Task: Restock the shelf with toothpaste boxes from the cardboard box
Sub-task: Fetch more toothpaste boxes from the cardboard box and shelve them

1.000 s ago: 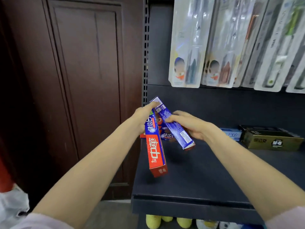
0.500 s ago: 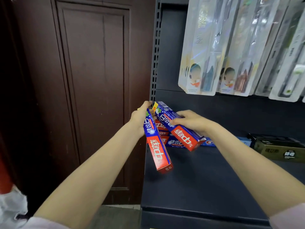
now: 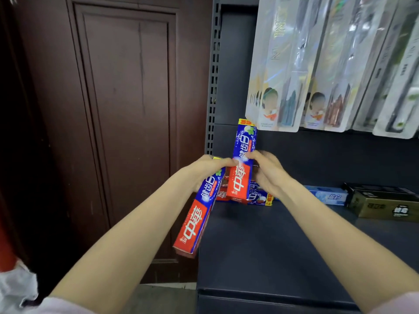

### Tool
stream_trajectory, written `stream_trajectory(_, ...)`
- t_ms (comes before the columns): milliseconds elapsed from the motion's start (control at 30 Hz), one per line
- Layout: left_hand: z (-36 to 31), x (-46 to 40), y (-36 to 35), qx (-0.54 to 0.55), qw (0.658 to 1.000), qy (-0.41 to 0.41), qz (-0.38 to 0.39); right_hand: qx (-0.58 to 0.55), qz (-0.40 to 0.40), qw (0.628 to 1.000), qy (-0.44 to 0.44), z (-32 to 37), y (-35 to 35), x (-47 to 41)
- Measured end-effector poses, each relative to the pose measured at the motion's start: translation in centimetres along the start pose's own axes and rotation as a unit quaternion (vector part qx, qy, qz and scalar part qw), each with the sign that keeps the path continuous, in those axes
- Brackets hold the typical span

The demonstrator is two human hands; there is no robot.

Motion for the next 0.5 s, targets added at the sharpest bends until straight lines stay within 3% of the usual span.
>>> stream_trajectory(133, -1.2, 0.5, 0.4, -0.054, 0.998, -0.018, -0.038, 0.056, 0.005, 0.997, 0.048, 0.3, 0.5, 0.2)
stream_trajectory(200, -1.8, 0.5, 0.6, -0.079, 0.994, -0.037, -0.060, 0.212, -0.002, 0.970, 0.122, 1.7, 0.6, 0.7)
stream_trajectory(233, -2.2, 0.5, 0.7, -0.120, 0.988, -0.056, -0.076, 0.326, -0.011, 0.929, 0.175, 2.7, 0.4, 1.1)
stream_trajectory(300, -3.1, 0.8, 0.7, -0.244, 0.960, -0.093, -0.105, 0.543, -0.008, 0.793, 0.276, 4.4, -0.5, 2.1)
stream_trajectory(367, -3.8, 1.2, 0.4, -0.336, 0.928, -0.113, -0.116, 0.692, 0.058, 0.658, 0.292, 4.3, -1.8, 2.4)
stream_trajectory(400, -4.0, 1.3, 0.2, -0.357, 0.920, -0.119, -0.111, 0.739, 0.097, 0.611, 0.267, 3.7, -2.1, 2.1)
stream_trajectory(433, -4.1, 1.3, 0.1, -0.367, 0.916, -0.123, -0.106, 0.768, 0.125, 0.583, 0.234, 3.1, -2.2, 1.9)
stream_trajectory(500, -4.2, 1.5, 0.1, -0.373, 0.912, -0.131, -0.110, 0.777, 0.142, 0.582, 0.194, 2.6, -2.3, 1.5)
Point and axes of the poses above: each hand's wrist, its own x-axis away from the middle knuckle, its own y-axis out of the back of the hand, z = x × y, the point moved 7 cm from there along -x, towards the middle knuckle, and after that the axes turned 14 degrees about -x, right-handed, at the moved point
